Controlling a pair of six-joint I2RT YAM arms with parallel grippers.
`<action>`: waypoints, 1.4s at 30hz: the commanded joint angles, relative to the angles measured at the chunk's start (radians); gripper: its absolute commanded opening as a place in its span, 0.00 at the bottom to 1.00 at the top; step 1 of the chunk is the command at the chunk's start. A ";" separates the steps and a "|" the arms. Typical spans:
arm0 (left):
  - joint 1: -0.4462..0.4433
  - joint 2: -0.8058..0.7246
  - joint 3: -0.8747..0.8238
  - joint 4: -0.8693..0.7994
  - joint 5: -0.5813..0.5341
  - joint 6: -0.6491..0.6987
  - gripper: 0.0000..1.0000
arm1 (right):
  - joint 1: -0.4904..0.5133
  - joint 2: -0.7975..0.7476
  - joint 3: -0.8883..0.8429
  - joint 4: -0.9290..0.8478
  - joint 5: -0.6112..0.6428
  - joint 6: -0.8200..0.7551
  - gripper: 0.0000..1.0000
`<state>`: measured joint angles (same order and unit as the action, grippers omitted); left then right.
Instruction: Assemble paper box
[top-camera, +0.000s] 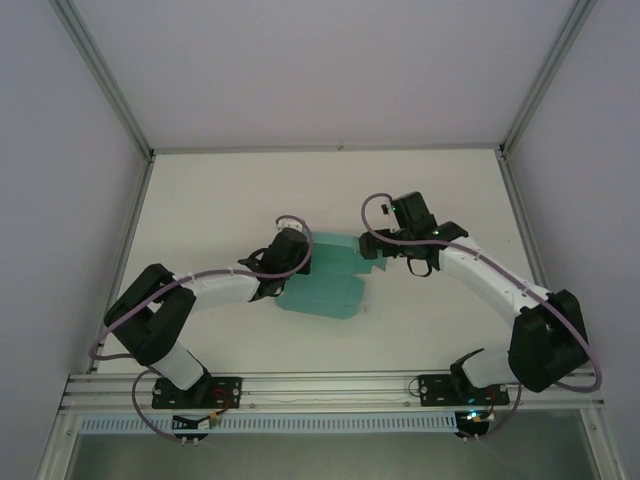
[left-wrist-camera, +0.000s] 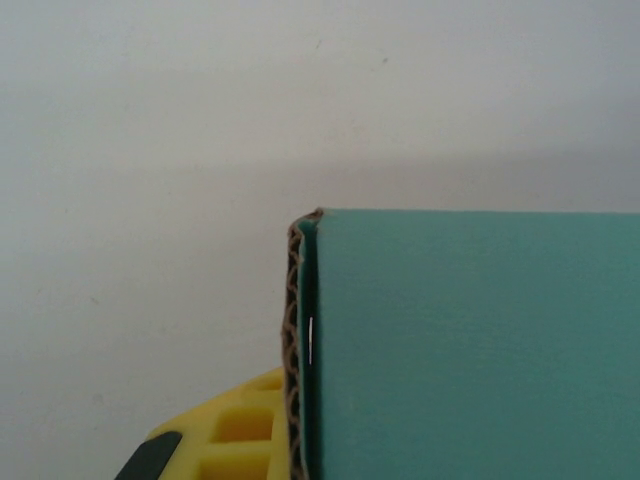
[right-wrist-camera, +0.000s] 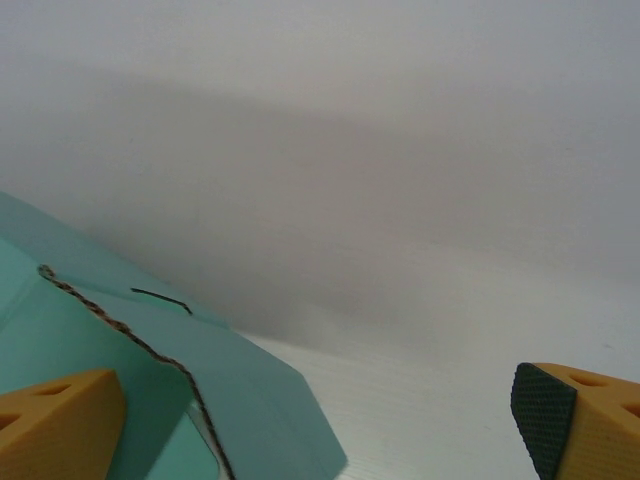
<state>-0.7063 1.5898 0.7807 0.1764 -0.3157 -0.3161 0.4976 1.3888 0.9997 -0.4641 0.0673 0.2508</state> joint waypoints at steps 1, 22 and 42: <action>-0.002 -0.022 0.057 -0.052 0.001 -0.054 0.00 | 0.012 0.039 0.002 0.096 -0.080 0.002 1.00; -0.004 -0.094 0.072 -0.105 0.075 -0.203 0.00 | 0.067 -0.118 -0.242 0.569 0.164 0.263 1.00; -0.003 -0.147 0.113 -0.254 -0.026 -0.214 0.00 | 0.047 -0.172 -0.240 0.160 0.176 0.240 1.00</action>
<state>-0.7040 1.4723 0.8558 -0.0555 -0.3344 -0.5285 0.5491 1.1831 0.7506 -0.3035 0.2764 0.4934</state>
